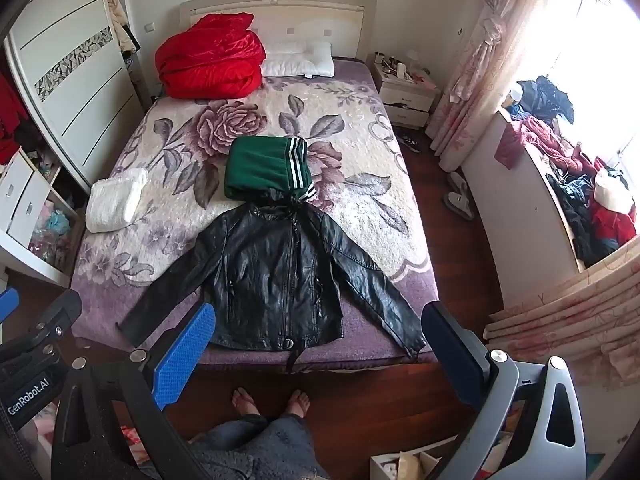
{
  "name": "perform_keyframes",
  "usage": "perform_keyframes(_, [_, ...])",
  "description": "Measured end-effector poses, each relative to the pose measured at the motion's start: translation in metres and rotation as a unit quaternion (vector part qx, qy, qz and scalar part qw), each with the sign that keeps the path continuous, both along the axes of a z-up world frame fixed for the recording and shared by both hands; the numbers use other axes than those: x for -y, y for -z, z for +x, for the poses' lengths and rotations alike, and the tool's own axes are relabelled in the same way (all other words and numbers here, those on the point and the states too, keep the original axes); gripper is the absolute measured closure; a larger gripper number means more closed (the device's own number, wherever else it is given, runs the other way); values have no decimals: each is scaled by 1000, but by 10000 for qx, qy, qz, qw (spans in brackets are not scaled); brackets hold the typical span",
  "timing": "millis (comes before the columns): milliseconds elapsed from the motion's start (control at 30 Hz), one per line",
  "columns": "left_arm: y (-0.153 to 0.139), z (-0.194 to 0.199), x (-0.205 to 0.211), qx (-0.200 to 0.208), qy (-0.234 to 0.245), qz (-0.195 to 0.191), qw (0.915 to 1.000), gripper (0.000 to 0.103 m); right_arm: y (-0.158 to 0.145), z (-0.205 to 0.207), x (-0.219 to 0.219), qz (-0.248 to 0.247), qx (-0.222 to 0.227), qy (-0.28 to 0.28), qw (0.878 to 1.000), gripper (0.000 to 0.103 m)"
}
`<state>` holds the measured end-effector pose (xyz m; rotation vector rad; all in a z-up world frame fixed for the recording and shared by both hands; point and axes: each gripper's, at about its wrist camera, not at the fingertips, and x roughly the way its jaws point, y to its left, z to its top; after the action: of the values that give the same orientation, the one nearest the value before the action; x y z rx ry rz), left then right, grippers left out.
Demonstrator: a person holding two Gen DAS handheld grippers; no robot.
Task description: Fold large clothes
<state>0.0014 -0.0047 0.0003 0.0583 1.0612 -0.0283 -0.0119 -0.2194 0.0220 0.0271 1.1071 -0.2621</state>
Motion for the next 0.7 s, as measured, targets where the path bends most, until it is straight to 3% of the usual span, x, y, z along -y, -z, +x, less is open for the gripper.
perform_keyframes(700, [-3,-4,1,13,9,-36,10000,0,-2,-2,0,-6,5,2,10000,0])
